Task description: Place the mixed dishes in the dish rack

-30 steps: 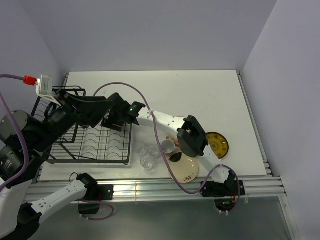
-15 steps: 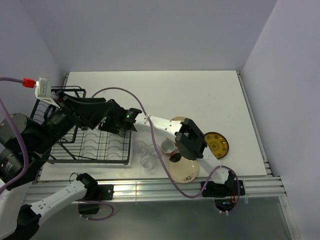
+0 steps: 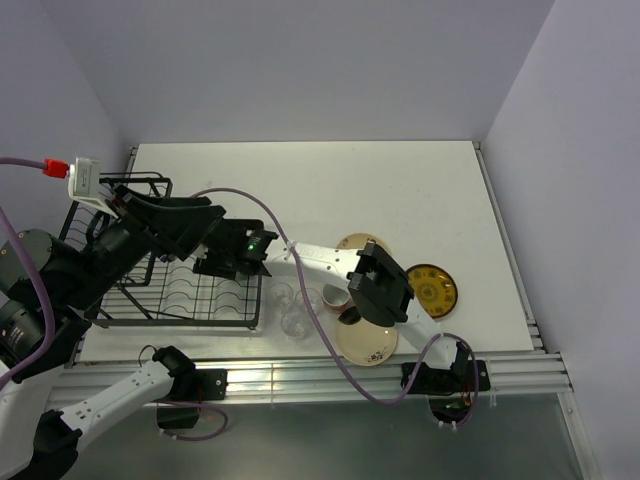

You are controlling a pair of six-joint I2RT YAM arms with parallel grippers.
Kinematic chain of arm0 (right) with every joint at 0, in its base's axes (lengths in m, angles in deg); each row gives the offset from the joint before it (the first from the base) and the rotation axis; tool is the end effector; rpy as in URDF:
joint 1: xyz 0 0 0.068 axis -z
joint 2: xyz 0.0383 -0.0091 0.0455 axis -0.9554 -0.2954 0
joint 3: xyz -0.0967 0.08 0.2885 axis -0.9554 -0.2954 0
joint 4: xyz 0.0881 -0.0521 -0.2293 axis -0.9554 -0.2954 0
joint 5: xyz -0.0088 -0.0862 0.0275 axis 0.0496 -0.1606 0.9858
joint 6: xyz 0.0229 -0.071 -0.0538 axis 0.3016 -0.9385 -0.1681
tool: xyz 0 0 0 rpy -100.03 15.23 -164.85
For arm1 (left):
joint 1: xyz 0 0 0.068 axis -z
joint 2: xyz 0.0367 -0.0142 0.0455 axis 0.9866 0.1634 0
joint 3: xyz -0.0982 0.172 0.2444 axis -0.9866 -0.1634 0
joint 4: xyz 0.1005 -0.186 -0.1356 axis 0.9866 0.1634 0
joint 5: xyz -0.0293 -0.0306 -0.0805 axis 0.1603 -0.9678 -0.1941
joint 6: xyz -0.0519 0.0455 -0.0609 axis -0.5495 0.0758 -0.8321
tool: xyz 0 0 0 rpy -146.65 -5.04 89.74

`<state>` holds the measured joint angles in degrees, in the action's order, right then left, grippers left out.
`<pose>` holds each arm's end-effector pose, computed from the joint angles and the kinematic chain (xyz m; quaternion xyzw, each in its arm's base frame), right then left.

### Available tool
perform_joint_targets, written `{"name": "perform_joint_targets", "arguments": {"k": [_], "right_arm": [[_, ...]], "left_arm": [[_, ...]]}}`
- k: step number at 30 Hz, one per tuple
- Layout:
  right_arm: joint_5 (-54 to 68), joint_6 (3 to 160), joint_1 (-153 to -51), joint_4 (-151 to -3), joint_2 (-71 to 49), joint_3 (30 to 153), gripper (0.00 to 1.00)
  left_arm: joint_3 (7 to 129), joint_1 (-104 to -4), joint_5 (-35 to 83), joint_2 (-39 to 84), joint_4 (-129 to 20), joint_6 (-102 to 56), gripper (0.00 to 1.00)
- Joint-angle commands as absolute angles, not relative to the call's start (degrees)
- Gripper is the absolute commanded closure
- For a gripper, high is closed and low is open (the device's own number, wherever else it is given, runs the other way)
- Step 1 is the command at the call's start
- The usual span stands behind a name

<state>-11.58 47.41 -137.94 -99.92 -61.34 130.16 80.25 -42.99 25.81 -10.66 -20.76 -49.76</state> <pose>0.2588 0.5209 0.2306 -0.6254 0.6553 0.0524 0.4203 0.0566 -0.0548 0.5498 0.0370 0.6389 -0.4997 0.5837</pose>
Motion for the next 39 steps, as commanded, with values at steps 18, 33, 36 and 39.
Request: {"name": "perform_joint_targets", "arguments": {"k": [18, 33, 36, 39], "right_arm": [[-10.30, 51.89, -141.02, -94.88, -53.48, 123.23, 0.17], [-9.53, 72.44, -139.18, -108.93, -49.53, 129.65, 0.35], [-7.14, 79.29, -137.60, -108.76, -48.03, 126.04, 0.84], [-2.31, 87.10, -135.58, -111.39, -48.82, 127.26, 1.00]], "left_arm": [[83.65, -42.89, 25.83, -9.08, -21.81, -48.99, 0.33], [90.68, -42.80, 30.05, -6.54, -17.08, -51.18, 0.34], [93.84, -42.89, 30.75, -4.87, -16.46, -52.50, 0.41], [96.30, -42.80, 30.05, -2.85, -15.58, -53.20, 0.61]]}}
